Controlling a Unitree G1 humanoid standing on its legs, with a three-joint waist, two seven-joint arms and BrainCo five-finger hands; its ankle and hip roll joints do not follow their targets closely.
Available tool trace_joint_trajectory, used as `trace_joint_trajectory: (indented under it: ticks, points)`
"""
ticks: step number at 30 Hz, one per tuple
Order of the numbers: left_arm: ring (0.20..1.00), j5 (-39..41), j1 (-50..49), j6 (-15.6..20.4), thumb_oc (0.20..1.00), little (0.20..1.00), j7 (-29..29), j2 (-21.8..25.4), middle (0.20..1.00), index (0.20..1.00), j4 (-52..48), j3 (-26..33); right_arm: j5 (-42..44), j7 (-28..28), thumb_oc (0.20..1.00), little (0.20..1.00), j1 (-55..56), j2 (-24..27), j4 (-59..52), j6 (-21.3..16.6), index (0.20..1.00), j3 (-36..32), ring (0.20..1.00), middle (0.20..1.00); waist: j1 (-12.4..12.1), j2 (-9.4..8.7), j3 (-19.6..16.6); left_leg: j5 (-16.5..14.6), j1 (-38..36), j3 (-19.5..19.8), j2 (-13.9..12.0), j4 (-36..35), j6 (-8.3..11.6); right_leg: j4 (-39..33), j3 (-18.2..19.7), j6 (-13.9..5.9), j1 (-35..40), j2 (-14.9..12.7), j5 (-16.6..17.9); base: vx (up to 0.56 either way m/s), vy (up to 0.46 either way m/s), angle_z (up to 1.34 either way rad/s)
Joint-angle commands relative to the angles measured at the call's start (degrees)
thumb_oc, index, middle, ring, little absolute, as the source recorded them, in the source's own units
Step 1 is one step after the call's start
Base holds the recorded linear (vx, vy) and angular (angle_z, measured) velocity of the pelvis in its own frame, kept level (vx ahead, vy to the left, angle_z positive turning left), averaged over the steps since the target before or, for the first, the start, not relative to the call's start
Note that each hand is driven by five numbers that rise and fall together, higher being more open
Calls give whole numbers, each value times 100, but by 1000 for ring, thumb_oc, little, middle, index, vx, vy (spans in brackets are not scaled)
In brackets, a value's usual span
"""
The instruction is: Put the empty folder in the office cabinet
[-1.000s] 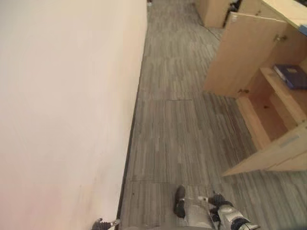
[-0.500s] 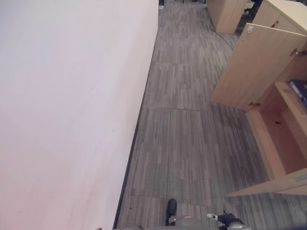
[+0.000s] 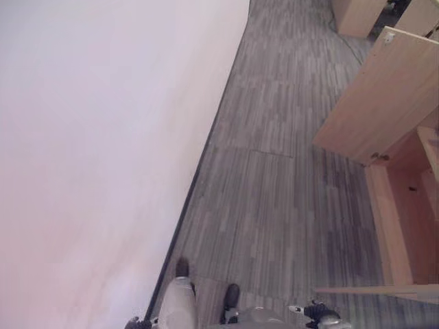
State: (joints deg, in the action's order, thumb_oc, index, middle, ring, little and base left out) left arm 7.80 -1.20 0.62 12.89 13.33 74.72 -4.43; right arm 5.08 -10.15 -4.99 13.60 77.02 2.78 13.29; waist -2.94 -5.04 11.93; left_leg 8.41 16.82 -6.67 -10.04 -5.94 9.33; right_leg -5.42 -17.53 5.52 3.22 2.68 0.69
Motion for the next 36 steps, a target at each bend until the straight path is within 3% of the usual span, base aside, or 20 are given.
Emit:
trace_joint_trajectory:
  ticks: [1, 2, 4, 10, 11, 12, 13, 14, 15, 16, 17, 19, 22, 24, 26, 31, 36]
  points:
    - [1000, 108, -101, 86, 1000, 1000, 0, -27, 1000, 1000, -7, -52, -69, -34, 1000, 1000, 268, 244, 92, 18, 1000, -118, 1000, 1000, -70, 266, -219, 271, -450, -252, -8, 190, -368, 116, 85, -966, 522, -562, -467, 444, 409, 17]
    - [1000, -18, -227, 35, 1000, 1000, -17, -52, 1000, 1000, 105, -10, -140, -29, 1000, 1000, 409, 179, 206, 64, 1000, -217, 1000, 1000, -34, 365, -473, 263, -698, -206, 122, 94, -327, 150, 103, -1055, 602, -696, -483, 445, 438, -16]
    - [1000, -24, -226, 49, 1000, 1000, -33, -51, 1000, 1000, 102, -7, -116, -5, 1000, 1000, 425, 163, 187, 68, 1000, -237, 1000, 1000, -17, 369, -519, 203, -767, -262, 180, 94, -355, 144, 122, -1092, 605, -775, -470, 278, 262, -38]
    - [1000, 9, -118, 87, 1000, 1000, -36, -1, 1000, 1000, -84, -62, -247, 63, 1000, 1000, 348, 72, 165, 130, 1000, -206, 1000, 1000, 26, 365, -660, -271, -1021, -294, 729, 94, -696, 389, 218, -1381, 448, -1269, -370, 175, 256, -9]
    - [1000, 27, -77, 93, 1000, 1000, -57, -17, 1000, 1000, -111, -88, -320, 62, 1000, 1000, 297, 89, 221, 166, 1000, -262, 1000, 1000, 10, 421, -679, -435, -1121, -343, 887, 94, -813, 678, 165, -1465, 350, -1454, -325, 148, 253, 5]
    - [1000, 27, -77, 93, 1000, 1000, -57, -17, 1000, 1000, -111, -88, -320, 62, 1000, 1000, 297, 89, 221, 166, 1000, -262, 1000, 1000, 10, 421, -681, -434, -1118, -343, 886, 94, -813, 679, 166, -1465, 347, -1454, -325, 223, 432, 7]
    - [1000, 52, -85, 85, 1000, 1000, -104, -53, 1000, 1000, -139, -83, -390, 69, 1000, 1000, 246, 138, 207, 168, 1000, -317, 1000, 1000, -85, 501, -707, -670, -1335, -481, 1091, 94, -964, 1259, -191, -1598, 224, -1925, 6, 211, 328, -1]
    - [1000, 44, -97, 75, 1000, 1000, -112, -57, 1000, 1000, -142, -101, -404, 71, 1000, 1000, 238, 146, 186, 173, 1000, -313, 1000, 1000, -90, 494, -697, -824, -1514, -485, 1203, 94, -979, 1647, -271, -1680, 169, -2165, 164, 310, 560, -21]
    - [1000, -33, -93, 48, 1000, 1000, -137, -43, 1000, 1000, -133, -152, -426, 64, 1000, 1000, 171, 197, 73, 179, 1000, -311, 1000, 1000, -24, 545, -612, -942, -1756, -482, 1390, 94, -1128, 2545, -333, -1665, -75, -2545, 744, 265, 479, -18]
    - [1000, -169, -90, -6, 1000, 1000, -147, -2, 1000, 1000, -71, -209, -323, 4, 1000, 1000, 123, 196, -109, 127, 1000, -329, 1000, 1000, 57, 612, -479, -1093, -1937, -478, 1435, 94, -1199, 3231, -520, -1610, -336, -2762, 856, 234, 451, 17]
    - [1000, -197, -89, -22, 1000, 1000, -134, 26, 1000, 1000, -5, -188, -239, -2, 1000, 1000, 83, 169, -213, 84, 1000, -321, 1000, 1000, 132, 660, -372, -1155, -2046, -525, 1359, 94, -1170, 3229, -723, -1556, -592, -2717, 702, 192, 165, 50]
    - [1000, -185, -85, -23, 1000, 1000, -135, 62, 1000, 1000, 60, -131, -215, 4, 1000, 1000, 8, 153, -272, 61, 1000, -238, 1000, 1000, 193, 667, -215, -1139, -2166, -525, 1229, 94, -1078, 2341, -916, -1493, -911, -2225, 493, 145, -109, 34]
    - [1000, -253, -112, -44, 1000, 1000, -108, 108, 1000, 1000, 105, -48, -171, 7, 1000, 1000, 1, 121, -321, 60, 1000, -194, 1000, 1000, 183, 514, -150, -1245, -2363, -537, 1186, 94, -958, 959, -1035, -1635, -987, -1707, 750, 154, -176, -33]
    - [1000, -285, -137, -30, 1000, 1000, -108, 118, 1000, 1000, 108, 46, -186, 15, 1000, 1000, 26, 111, -343, 43, 1000, -176, 1000, 1000, 111, 363, -171, -1368, -2469, -647, 1184, 94, -890, 310, -1362, -1731, -869, -1642, 927, 196, -204, 6]
    - [1000, -286, -152, -7, 1000, 1000, -103, 104, 1000, 1000, 96, 51, -191, -3, 1000, 1000, 55, 110, -331, 28, 1000, -160, 1000, 1000, 93, 309, -217, -1415, -2490, -669, 1184, 94, -887, 238, -1473, -1718, -744, -1629, 953, 171, -141, 10]
    - [1000, -241, -187, -36, 1000, 1000, -77, 42, 1000, 1000, 118, 102, -160, -44, 1000, 1000, 153, 175, -170, 55, 1000, -211, 1000, 1000, 118, 271, -403, -1474, -2630, -647, 937, 94, -791, 318, -1337, -1602, -647, -1411, 799, 178, -147, -8]
    - [1000, -156, -120, -8, 1000, 1000, -43, 70, 1000, 1000, 64, 77, 14, -99, 1000, 1000, 205, 212, -111, -3, 1000, -265, 1000, 1000, 216, 261, -490, -1510, -2813, -771, 495, 155, -582, 570, -1248, -1413, -665, -1138, 382, 206, -225, -9]
